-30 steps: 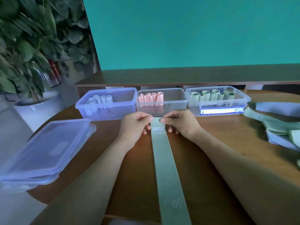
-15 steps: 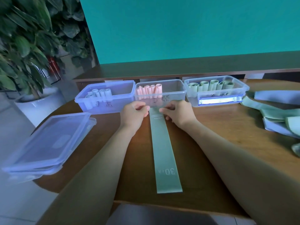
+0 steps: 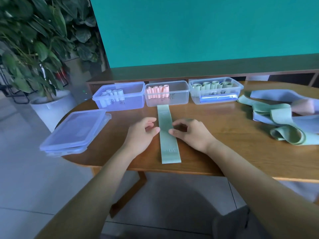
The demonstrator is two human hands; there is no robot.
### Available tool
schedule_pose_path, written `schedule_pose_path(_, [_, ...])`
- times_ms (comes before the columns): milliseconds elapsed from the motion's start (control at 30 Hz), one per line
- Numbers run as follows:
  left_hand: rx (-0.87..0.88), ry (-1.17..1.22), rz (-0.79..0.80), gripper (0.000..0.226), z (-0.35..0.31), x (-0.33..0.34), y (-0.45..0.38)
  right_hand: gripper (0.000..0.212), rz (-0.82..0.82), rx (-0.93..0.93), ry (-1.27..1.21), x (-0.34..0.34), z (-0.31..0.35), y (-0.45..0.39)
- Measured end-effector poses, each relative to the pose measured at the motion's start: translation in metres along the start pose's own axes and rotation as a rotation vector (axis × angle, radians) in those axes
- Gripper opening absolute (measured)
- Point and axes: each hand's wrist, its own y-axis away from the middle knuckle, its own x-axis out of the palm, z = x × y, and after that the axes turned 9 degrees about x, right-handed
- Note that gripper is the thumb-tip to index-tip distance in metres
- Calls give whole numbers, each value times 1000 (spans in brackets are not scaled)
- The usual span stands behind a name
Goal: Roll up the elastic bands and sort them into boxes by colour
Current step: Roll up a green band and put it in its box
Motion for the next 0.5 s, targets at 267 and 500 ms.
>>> schedule_pose_path(267, [131,312,119,18,-21,-18,65,16,169,-175,-229,-10,-3,63])
schedule_pose_path(500, [271,48,215,11,-26,-20,73,14,210,-270,-117,-9,-5,64])
